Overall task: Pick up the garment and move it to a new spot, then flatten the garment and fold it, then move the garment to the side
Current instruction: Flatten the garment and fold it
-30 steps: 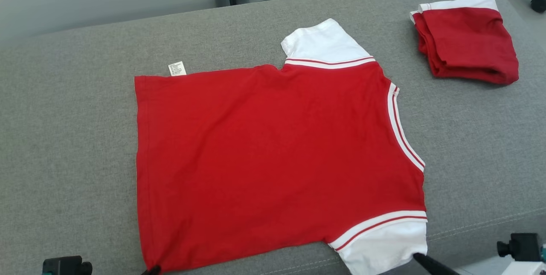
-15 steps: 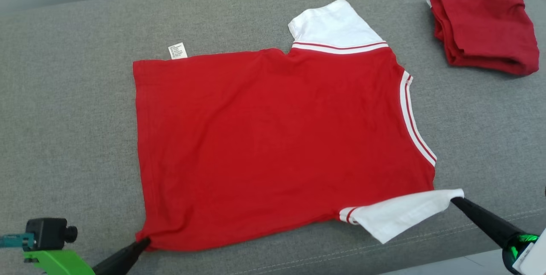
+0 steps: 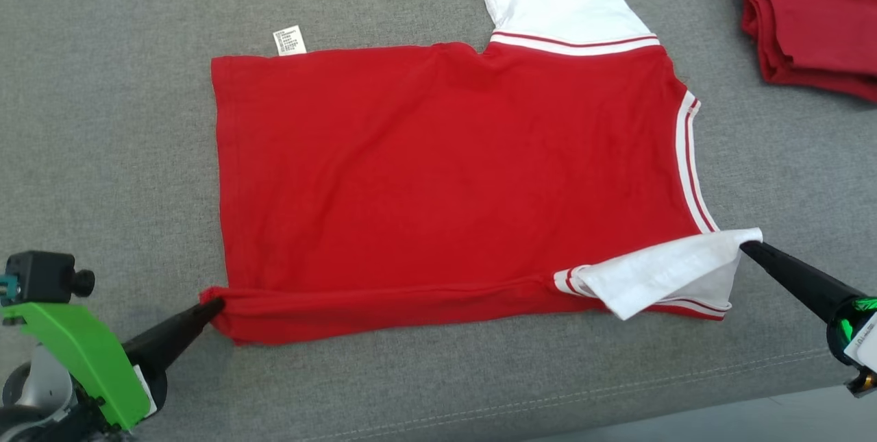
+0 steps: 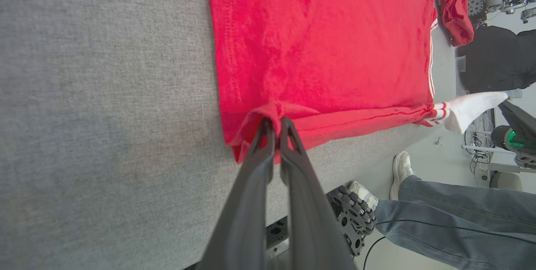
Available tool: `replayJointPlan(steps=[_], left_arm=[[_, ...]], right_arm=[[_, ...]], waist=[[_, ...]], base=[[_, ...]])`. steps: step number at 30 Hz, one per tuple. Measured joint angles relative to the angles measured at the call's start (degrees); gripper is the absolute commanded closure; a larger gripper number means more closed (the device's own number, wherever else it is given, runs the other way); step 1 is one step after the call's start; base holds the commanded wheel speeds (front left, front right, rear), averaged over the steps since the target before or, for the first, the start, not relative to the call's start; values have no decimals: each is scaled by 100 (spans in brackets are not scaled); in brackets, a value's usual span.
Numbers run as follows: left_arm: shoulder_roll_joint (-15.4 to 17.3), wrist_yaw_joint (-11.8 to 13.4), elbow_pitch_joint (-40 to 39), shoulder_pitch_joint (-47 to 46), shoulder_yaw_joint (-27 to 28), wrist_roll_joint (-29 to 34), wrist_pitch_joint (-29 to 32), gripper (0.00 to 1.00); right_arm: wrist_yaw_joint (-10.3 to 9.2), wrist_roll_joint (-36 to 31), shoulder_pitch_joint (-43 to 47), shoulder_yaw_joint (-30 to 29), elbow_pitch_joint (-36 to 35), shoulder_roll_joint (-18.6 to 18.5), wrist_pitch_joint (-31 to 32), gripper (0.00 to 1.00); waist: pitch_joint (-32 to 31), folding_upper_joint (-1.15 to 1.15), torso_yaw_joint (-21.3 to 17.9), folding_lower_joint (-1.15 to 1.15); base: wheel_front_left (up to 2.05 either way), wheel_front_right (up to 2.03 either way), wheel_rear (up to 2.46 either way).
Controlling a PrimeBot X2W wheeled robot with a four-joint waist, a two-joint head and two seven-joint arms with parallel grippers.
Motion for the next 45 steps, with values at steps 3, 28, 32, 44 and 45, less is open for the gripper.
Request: replayJointPlan(steps=[3,28,32,44,45], left_arm=[[-1,97,10,-293,-18,-167,166,100],[81,545,724,-1713,-342,-79,954,2],[64,557,916,-1879,-383,140,953,0],[34,600,1093,-2053,83,556,199,0],[40,590,1040,-2085,192,579,73,0]], right_arm=[[-69,29,-188,-1,57,-55,94,100],[-352,-501,-1996,556,765,104,354,30],[-448,-778,-2227,534,1009,172,160,0],[-325,-1307,-2655,766,1491,590,-497,0],[-300,-1363,-2643,777,1504,589,-560,0]], waist=[[99,0,39,0],[713,0,-109,0],[744,0,-142,0],[561,0,-285,0],[531,0,-298,0]], base=[[0,0,0],[0,0,0],[0,0,0],[0,0,0],[0,0,0]])
